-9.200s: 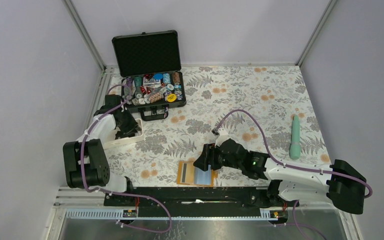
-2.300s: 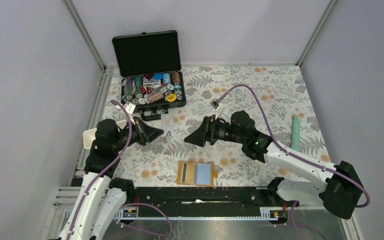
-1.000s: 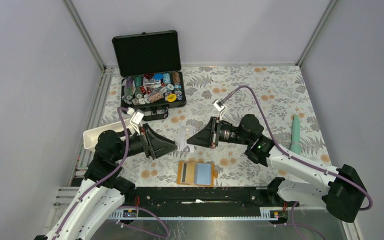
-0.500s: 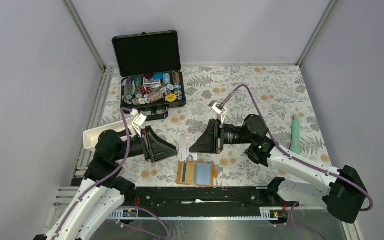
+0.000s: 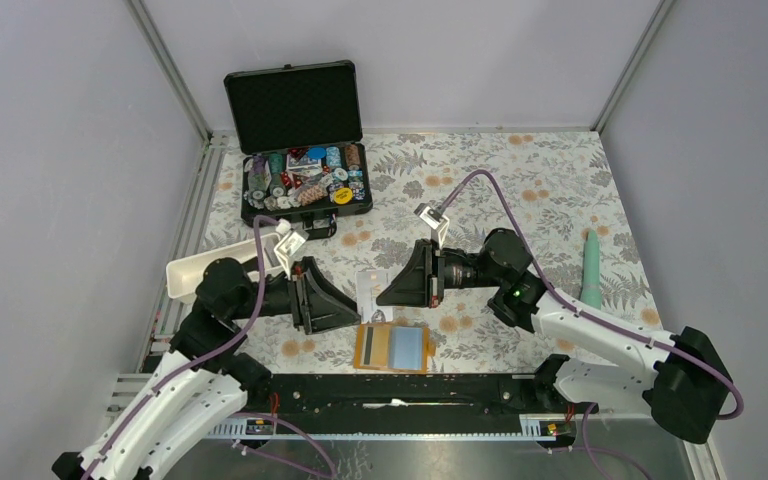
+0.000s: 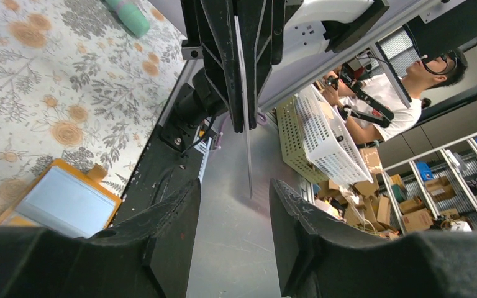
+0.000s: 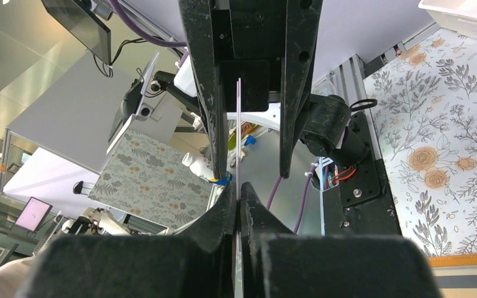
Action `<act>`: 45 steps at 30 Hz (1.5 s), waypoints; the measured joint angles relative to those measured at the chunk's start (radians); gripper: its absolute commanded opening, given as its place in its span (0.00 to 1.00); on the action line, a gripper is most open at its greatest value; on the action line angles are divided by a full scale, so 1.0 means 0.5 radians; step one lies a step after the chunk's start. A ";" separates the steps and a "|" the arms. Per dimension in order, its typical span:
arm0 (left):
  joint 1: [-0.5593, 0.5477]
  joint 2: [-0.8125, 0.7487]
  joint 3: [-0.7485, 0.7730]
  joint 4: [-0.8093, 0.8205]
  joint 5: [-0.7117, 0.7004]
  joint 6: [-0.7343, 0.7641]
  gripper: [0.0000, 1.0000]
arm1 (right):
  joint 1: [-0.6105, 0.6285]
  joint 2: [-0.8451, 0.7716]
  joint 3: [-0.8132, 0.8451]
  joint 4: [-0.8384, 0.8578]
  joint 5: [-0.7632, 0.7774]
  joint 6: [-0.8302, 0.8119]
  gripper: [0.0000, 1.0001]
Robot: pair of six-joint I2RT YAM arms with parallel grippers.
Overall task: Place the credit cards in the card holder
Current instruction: Place the credit card in the storage box.
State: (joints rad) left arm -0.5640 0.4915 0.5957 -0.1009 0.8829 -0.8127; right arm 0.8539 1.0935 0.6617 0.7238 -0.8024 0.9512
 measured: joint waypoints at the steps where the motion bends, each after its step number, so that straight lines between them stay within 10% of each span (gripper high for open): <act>1: -0.030 0.019 0.002 0.002 -0.008 0.002 0.44 | 0.000 0.003 0.000 0.000 0.000 -0.001 0.00; 45: -0.115 0.049 0.101 -0.004 -0.032 0.105 0.30 | 0.000 -0.104 -0.021 0.024 -0.008 0.022 0.00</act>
State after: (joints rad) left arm -0.6216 0.5159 0.6460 -0.1028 0.8669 -0.7601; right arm 0.8539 1.0416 0.6514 0.7361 -0.8066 0.9623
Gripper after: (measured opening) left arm 0.310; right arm 0.023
